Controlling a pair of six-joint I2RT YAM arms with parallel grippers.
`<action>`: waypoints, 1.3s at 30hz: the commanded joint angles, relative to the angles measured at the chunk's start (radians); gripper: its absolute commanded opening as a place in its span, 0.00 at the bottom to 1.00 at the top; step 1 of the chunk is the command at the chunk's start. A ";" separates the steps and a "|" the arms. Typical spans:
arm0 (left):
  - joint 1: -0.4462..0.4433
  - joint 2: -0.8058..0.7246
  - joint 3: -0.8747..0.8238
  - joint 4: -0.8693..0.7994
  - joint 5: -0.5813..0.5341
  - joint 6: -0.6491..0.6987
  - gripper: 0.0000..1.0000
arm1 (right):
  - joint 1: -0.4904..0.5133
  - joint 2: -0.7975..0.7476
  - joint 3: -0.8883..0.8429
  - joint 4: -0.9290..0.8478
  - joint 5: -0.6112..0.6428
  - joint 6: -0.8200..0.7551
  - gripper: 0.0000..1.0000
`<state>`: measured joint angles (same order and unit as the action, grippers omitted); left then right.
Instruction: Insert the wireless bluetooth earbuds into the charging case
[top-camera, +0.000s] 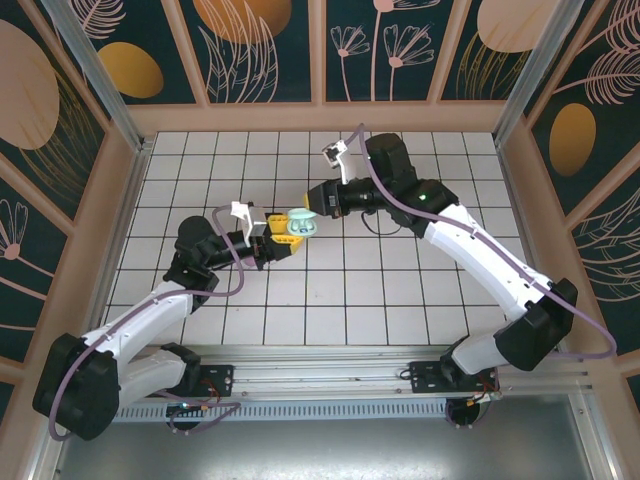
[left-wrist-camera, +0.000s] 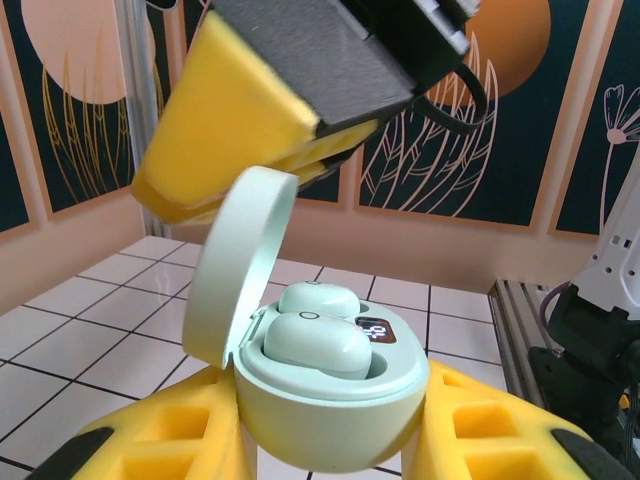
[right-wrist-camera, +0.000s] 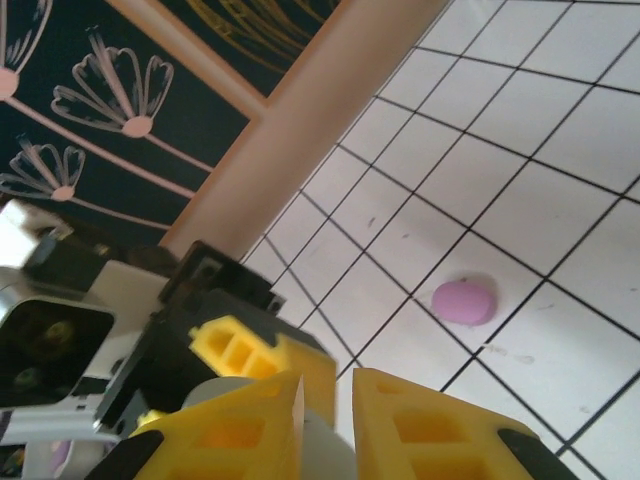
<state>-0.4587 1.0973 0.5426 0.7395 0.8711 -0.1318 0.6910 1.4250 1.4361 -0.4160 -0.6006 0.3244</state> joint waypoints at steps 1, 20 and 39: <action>-0.005 0.010 0.040 0.029 -0.009 0.006 0.00 | 0.019 -0.067 -0.056 0.003 -0.056 0.010 0.22; -0.005 0.031 0.030 0.181 -0.004 -0.091 0.00 | -0.062 -0.191 -0.364 0.432 -0.180 0.420 0.54; -0.005 0.086 0.026 0.272 0.002 -0.135 0.01 | -0.061 -0.121 -0.410 0.668 -0.306 0.606 0.24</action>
<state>-0.4603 1.1809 0.5648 0.9779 0.8642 -0.2588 0.6270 1.2999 1.0317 0.1959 -0.8745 0.9283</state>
